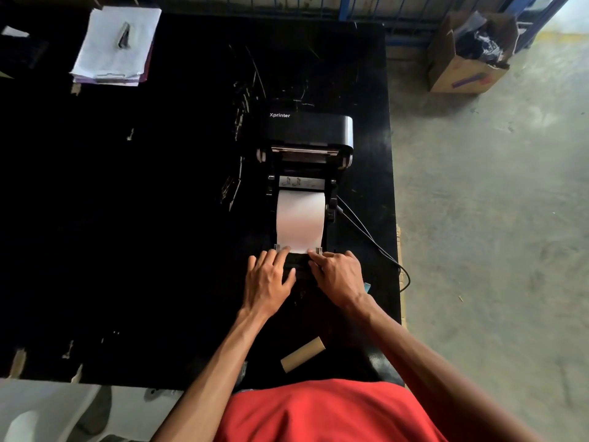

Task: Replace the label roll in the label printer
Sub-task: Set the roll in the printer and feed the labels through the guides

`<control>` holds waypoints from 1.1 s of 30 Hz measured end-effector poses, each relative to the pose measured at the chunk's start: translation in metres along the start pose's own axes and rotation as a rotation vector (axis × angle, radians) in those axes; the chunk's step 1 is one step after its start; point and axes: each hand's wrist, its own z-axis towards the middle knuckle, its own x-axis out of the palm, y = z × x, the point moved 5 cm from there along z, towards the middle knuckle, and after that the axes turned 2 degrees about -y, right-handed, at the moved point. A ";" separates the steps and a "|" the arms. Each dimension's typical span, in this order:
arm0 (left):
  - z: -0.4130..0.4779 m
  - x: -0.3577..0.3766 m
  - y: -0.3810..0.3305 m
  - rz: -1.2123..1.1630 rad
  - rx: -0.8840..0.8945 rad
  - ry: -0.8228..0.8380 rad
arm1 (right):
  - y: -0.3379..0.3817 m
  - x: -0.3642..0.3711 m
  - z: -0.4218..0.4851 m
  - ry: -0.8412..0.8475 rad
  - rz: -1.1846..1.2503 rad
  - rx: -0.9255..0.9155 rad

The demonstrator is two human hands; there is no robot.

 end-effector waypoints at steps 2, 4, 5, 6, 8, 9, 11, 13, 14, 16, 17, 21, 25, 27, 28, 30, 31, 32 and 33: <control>0.000 0.000 0.000 0.023 0.009 0.009 | -0.002 -0.002 0.004 -0.008 -0.003 -0.008; 0.002 0.001 -0.001 0.044 0.030 0.026 | -0.004 -0.004 0.009 -0.025 0.004 -0.015; 0.002 0.001 -0.002 0.053 0.038 0.032 | -0.005 -0.004 0.010 -0.032 -0.004 -0.026; 0.003 0.000 -0.002 0.062 0.043 0.035 | -0.005 -0.004 0.011 -0.029 -0.017 -0.040; 0.004 -0.001 -0.002 0.073 0.048 0.036 | -0.005 -0.001 0.010 -0.007 -0.022 -0.055; 0.003 -0.002 -0.002 0.072 0.051 0.034 | -0.006 0.000 0.010 0.001 -0.013 -0.048; 0.002 -0.003 -0.001 0.062 0.057 0.022 | -0.007 0.003 0.009 0.021 -0.012 -0.022; -0.001 -0.004 0.001 0.051 0.067 0.009 | -0.006 0.003 0.011 0.022 -0.023 -0.005; -0.002 -0.005 0.001 0.041 0.076 0.000 | -0.006 0.002 0.012 0.011 -0.021 0.002; -0.004 -0.007 0.002 0.014 0.084 -0.023 | -0.004 0.001 0.013 0.003 -0.023 0.003; -0.006 -0.008 0.003 0.003 0.079 -0.034 | -0.003 0.001 0.013 0.003 -0.025 -0.003; -0.008 -0.011 0.006 -0.031 0.046 -0.046 | 0.004 0.003 0.007 0.017 -0.035 -0.098; -0.008 -0.013 0.008 -0.069 0.014 -0.052 | 0.003 0.004 0.001 -0.012 -0.001 -0.162; -0.006 -0.014 0.009 -0.090 -0.002 -0.061 | 0.002 0.004 -0.002 -0.041 0.012 -0.178; -0.006 -0.015 0.009 -0.102 -0.006 -0.063 | 0.001 0.004 -0.004 -0.054 0.015 -0.178; -0.005 -0.016 0.009 -0.122 -0.007 -0.066 | -0.001 0.005 -0.006 -0.067 0.026 -0.160; -0.005 -0.016 0.009 -0.126 -0.004 -0.067 | -0.001 0.006 -0.007 -0.067 0.034 -0.149; -0.005 -0.016 0.008 -0.128 0.001 -0.068 | -0.002 0.008 -0.008 -0.063 0.043 -0.139; -0.006 -0.016 0.008 -0.127 0.007 -0.071 | -0.003 0.009 -0.008 -0.057 0.052 -0.129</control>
